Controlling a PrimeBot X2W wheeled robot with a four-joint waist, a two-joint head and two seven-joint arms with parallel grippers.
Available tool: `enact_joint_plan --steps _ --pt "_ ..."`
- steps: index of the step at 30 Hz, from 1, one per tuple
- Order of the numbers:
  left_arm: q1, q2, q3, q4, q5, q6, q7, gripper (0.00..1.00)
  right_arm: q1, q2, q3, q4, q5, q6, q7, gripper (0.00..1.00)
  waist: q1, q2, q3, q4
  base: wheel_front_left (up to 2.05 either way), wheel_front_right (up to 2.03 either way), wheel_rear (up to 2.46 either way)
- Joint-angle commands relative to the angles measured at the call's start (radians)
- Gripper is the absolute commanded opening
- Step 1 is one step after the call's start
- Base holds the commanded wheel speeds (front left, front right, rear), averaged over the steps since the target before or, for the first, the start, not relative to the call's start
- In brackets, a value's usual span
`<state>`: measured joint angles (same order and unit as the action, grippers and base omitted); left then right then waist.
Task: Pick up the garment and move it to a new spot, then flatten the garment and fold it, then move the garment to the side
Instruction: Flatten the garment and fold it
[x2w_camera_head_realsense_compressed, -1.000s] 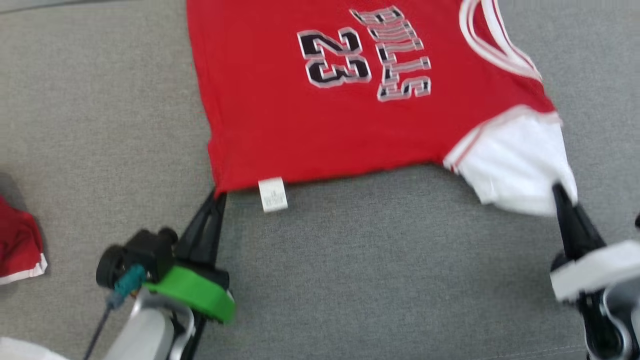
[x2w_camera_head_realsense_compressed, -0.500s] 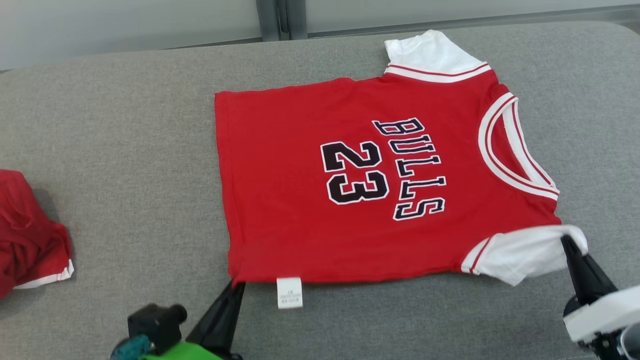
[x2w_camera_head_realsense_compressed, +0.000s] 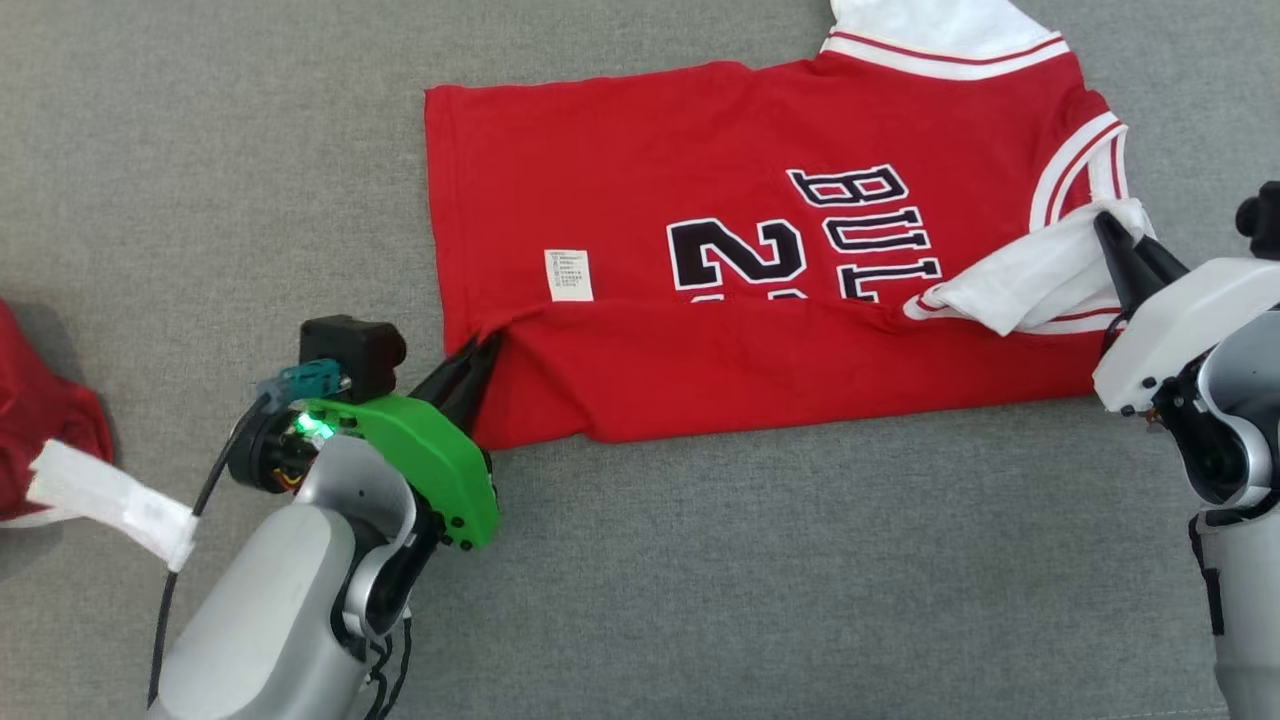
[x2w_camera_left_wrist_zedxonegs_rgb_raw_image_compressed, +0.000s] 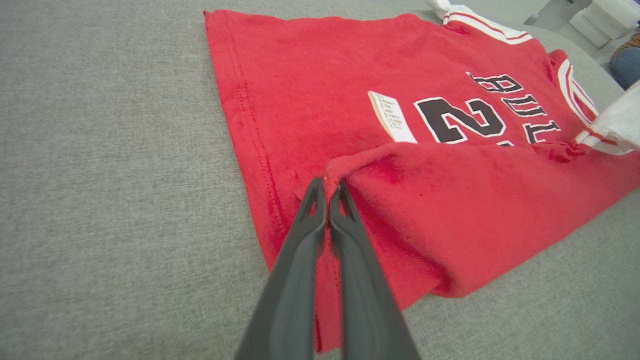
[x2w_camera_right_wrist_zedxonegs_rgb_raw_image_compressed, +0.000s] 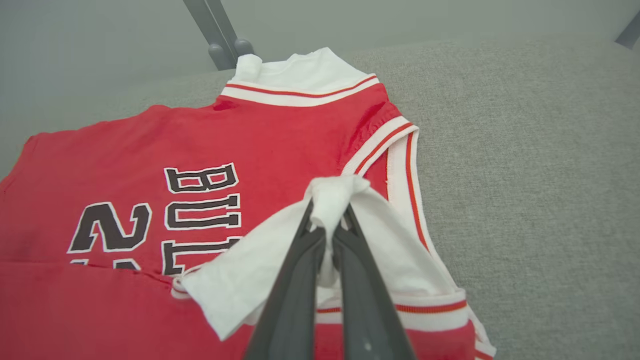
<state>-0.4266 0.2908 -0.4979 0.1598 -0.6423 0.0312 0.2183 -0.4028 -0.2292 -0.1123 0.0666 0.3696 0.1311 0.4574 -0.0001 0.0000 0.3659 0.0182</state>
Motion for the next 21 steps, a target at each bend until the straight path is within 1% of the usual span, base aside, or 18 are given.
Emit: enact_joint_plan --steps 1,2,4,5,8,11,13,15,16,17,20,21 --pt "-0.024 0.005 -0.006 0.038 0.006 -0.012 -0.001 1.00 -0.014 0.012 0.008 0.010 -0.011 -0.001 -0.012 1.00 0.0001 0.0000 0.036 0.023 0.00 0.00 0.00" --pt "-0.037 -0.003 -0.001 0.062 0.011 -0.005 -0.018 1.00 -0.018 0.006 0.012 0.010 -0.030 -0.001 -0.029 1.00 0.0001 0.0000 0.036 0.020 0.00 0.00 0.00" --pt "-0.026 -0.009 -0.001 0.084 0.009 -0.009 -0.041 1.00 0.002 0.001 0.022 -0.002 -0.044 -0.001 -0.068 1.00 0.0001 0.0000 0.030 0.010 0.00 0.00 0.00" --pt "0.011 -0.003 0.025 0.073 -0.002 0.007 -0.082 1.00 0.046 -0.023 0.038 -0.023 -0.060 -0.001 -0.092 1.00 0.0001 0.0000 0.019 -0.002 0.00 0.00 0.00" --pt "0.094 -0.002 0.052 0.015 -0.041 0.016 -0.107 1.00 0.107 -0.055 0.020 -0.063 -0.079 -0.001 -0.104 1.00 0.0001 0.0000 0.011 -0.018 0.00 0.00 0.00" --pt "0.151 0.006 0.063 -0.041 -0.077 0.024 -0.099 1.00 0.165 -0.090 -0.008 -0.078 -0.112 -0.001 -0.092 1.00 0.0001 0.0000 0.023 -0.024 0.00 0.00 0.00" --pt "0.166 0.012 0.060 -0.047 -0.072 0.034 -0.089 1.00 0.177 -0.109 -0.011 -0.074 -0.143 -0.001 -0.086 1.00 0.0001 0.0000 0.039 -0.023 0.00 0.00 0.00" --pt "0.158 -0.004 0.063 -0.042 -0.088 0.037 -0.086 1.00 0.173 -0.105 -0.011 -0.053 -0.155 -0.001 -0.076 1.00 0.0001 0.0000 0.056 -0.021 0.00 0.00 0.00" --pt "0.144 -0.006 0.063 -0.034 -0.084 0.038 -0.083 1.00 0.165 -0.114 -0.005 -0.044 -0.172 -0.001 -0.071 1.00 0.0001 0.0000 0.067 -0.018 0.00 0.00 0.00" --pt "0.136 -0.009 0.061 -0.026 -0.085 0.037 -0.079 1.00 0.156 -0.116 0.000 -0.032 -0.177 -0.001 -0.063 1.00 0.0001 0.0000 0.075 -0.017 0.00 0.00 0.00" --pt "0.115 -0.023 0.039 0.009 -0.095 0.016 -0.056 1.00 0.137 -0.116 0.026 0.022 -0.195 -0.001 -0.022 1.00 0.0001 0.0000 0.097 -0.009 0.00 0.00 0.00" --pt "0.110 -0.028 0.034 0.018 -0.097 0.012 -0.052 0.93 0.133 -0.119 0.029 0.038 -0.196 -0.001 -0.010 1.00 0.0001 0.0000 0.100 -0.007 0.00 0.00 0.00"
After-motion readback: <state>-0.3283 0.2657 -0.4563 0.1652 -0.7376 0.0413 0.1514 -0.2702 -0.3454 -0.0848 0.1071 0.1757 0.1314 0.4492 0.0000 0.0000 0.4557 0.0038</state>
